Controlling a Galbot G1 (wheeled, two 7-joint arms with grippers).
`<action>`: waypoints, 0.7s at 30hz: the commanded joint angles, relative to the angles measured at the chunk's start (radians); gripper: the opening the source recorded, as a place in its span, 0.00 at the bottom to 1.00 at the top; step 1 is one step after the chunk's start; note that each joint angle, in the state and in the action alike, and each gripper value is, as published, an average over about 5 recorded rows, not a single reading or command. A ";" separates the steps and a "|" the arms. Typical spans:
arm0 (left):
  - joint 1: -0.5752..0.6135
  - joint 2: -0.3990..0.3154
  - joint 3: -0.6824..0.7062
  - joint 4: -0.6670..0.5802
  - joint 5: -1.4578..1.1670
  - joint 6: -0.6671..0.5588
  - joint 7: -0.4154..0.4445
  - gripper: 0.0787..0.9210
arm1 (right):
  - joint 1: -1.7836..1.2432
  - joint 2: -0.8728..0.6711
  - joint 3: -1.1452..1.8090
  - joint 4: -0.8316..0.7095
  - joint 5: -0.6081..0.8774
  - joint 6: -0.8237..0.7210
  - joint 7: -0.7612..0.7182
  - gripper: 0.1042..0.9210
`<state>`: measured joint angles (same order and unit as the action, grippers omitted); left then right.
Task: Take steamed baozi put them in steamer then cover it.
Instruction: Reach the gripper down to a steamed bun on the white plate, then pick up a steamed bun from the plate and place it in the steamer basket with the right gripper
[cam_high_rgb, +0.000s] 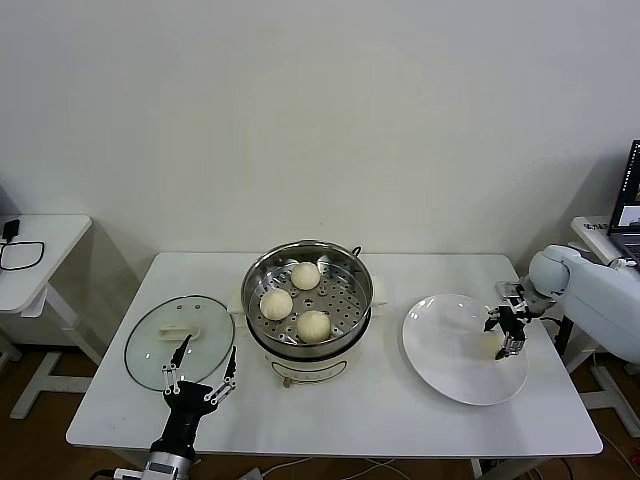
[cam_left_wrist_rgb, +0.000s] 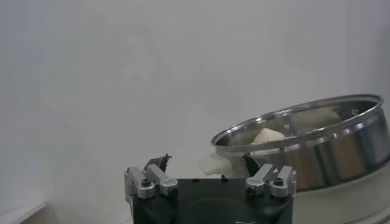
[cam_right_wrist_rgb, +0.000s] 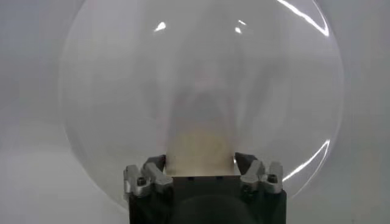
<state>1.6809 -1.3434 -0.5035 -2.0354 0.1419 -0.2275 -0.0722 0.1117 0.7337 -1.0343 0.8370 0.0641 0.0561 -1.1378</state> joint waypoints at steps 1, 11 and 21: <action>-0.001 0.001 -0.001 -0.001 -0.001 -0.001 0.000 0.88 | 0.010 -0.004 -0.008 0.015 -0.007 0.000 0.002 0.72; -0.007 0.005 0.002 -0.008 -0.002 0.002 0.000 0.88 | 0.294 -0.016 -0.137 0.155 0.098 -0.016 -0.133 0.67; -0.011 0.011 0.012 -0.015 -0.002 0.002 0.000 0.88 | 0.675 0.168 -0.368 0.314 0.419 -0.137 -0.177 0.67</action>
<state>1.6699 -1.3336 -0.4927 -2.0489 0.1400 -0.2254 -0.0727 0.4896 0.7865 -1.2422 1.0210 0.2540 -0.0072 -1.2631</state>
